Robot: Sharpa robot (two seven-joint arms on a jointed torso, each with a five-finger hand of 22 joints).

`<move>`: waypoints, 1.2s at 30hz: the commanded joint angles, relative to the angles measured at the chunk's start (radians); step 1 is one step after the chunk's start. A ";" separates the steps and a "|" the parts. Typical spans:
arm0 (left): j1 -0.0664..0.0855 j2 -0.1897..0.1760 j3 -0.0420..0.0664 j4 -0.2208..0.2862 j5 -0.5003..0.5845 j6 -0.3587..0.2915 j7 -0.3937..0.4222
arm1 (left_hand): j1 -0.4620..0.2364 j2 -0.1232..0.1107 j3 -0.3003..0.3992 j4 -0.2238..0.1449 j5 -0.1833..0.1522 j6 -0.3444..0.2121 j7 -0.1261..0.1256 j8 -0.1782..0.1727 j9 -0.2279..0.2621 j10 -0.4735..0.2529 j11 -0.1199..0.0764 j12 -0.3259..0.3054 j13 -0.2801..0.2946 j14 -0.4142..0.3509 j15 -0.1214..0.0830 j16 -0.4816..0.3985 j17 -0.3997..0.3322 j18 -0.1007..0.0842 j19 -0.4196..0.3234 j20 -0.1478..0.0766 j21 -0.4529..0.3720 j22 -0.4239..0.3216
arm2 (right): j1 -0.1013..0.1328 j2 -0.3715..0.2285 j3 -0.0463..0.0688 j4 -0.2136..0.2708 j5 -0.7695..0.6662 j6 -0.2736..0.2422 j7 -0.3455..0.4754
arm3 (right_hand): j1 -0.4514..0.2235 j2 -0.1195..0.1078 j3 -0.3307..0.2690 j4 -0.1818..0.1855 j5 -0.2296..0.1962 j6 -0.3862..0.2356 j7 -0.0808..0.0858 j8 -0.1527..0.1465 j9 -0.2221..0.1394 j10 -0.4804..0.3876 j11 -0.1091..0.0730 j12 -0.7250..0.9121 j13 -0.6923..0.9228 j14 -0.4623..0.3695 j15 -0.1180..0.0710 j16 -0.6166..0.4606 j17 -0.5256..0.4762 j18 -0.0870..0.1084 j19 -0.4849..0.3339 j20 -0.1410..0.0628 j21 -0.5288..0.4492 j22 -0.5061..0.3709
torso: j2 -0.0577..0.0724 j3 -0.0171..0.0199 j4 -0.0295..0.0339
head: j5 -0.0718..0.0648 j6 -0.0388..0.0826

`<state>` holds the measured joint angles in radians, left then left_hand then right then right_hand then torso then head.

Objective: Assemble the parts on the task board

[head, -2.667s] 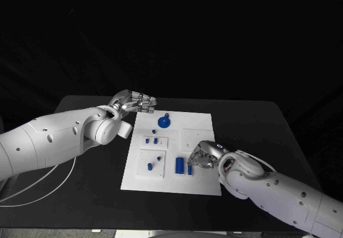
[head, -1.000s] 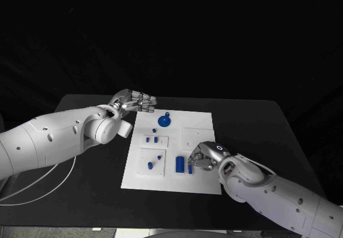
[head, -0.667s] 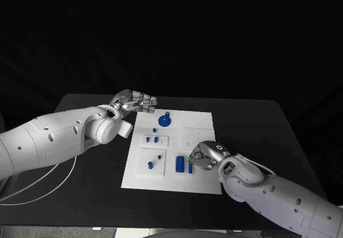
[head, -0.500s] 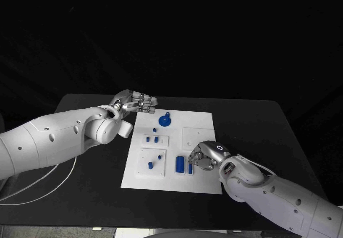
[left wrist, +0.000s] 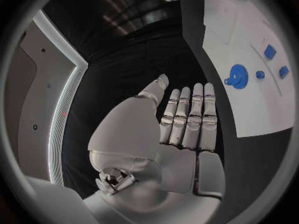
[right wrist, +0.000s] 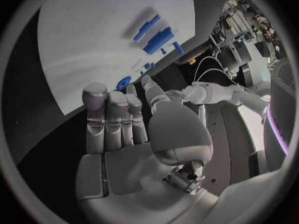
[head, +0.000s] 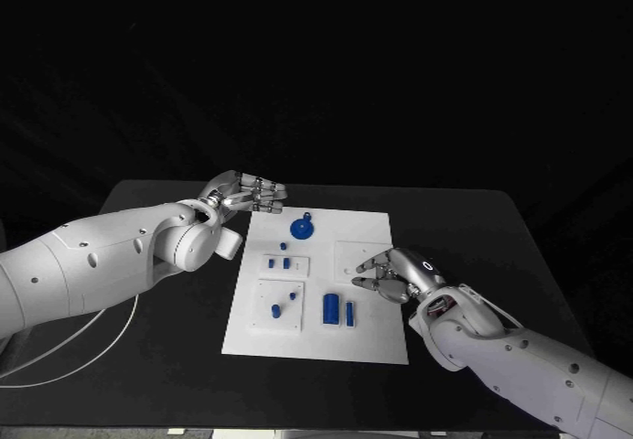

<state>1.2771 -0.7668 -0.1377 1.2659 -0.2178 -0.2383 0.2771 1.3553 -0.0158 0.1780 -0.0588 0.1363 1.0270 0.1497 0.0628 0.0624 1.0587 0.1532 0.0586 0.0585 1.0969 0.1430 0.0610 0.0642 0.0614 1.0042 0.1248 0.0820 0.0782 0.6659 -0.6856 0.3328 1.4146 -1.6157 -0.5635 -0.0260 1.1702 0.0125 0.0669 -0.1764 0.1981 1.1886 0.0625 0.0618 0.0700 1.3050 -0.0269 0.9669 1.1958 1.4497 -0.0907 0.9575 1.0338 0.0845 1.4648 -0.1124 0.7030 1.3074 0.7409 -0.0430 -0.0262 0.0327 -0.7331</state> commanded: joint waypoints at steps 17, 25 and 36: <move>0.001 0.087 0.003 -0.217 0.200 -0.001 0.137 | -0.003 0.010 -0.002 0.007 -0.012 -0.001 -0.015 0.000 0.000 -0.002 -0.016 -0.001 0.000 -0.020 -0.008 0.000 -0.001 -0.008 -0.021 0.007 -0.011 -0.006 | 0.208 0.079 0.033 -0.379 1.014 0.355 0.262 | 0.005 0.093 -0.011 -0.072 0.007 -0.146 0.067 0.004 -0.006 -0.138 0.121 -0.851 -1.045 -0.226 0.150 -0.787 -0.632 0.017 -0.309 0.162 -0.643 -0.805 | -0.083 0.0007 -0.0258 | -0.017 0.147; 0.000 0.146 0.004 -0.350 0.286 0.037 0.166 | -0.011 0.017 -0.113 0.015 -0.012 -0.162 -0.036 -0.006 -0.006 -0.140 -0.028 -0.003 -0.004 -0.178 -0.002 -0.003 -0.006 0.001 -0.121 0.054 -0.015 -0.009 | 0.259 0.146 0.033 -0.572 1.201 0.492 0.312 | -0.019 0.094 -0.082 -0.035 0.031 -0.251 0.056 -0.002 -0.011 -0.308 0.161 -0.906 -1.138 -0.383 0.221 -0.895 -0.973 0.056 -0.482 0.287 -0.634 -1.218 | -0.103 0.0037 -0.0269 | -0.015 0.190; -0.003 0.156 0.005 -0.360 0.264 0.011 0.144 | -0.456 0.016 -0.178 0.059 -0.136 -1.027 -0.150 -0.063 -0.062 -1.059 -0.153 -0.059 -0.059 -1.097 -0.143 -0.061 -0.064 -0.061 -1.004 -0.125 -0.082 -0.078 | 0.269 0.161 0.031 -0.615 1.181 0.444 0.292 | -0.400 -0.013 -0.067 0.176 -0.198 -1.189 -0.063 -0.062 -0.070 -1.305 0.027 -0.967 -1.196 -1.450 0.091 -0.958 -1.034 -0.085 -1.465 0.112 -0.703 -1.307 | -0.110 0.0067 -0.0183 | -0.016 0.195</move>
<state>1.2758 -0.6104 -0.1342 0.8999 0.0481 -0.2226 0.4202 1.2361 0.0236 -0.0119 -0.0408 0.0798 0.5871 0.0789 0.0381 0.0383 0.6226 0.0863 0.0383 0.0378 0.6076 0.0991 0.0394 0.0392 0.1183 0.6117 0.1773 0.0504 0.0504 0.9355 -0.5215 0.3650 0.7951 -0.4337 -0.1122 0.2649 1.0618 0.0834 -0.0523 -0.1332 0.1653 0.6638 0.0932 0.0430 0.0425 0.7124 0.1045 0.0441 0.0424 0.9437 0.1036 0.0454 0.0438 0.1274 0.6901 0.1495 0.0551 0.0480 0.6332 -0.0370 -0.0447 0.0168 -0.5352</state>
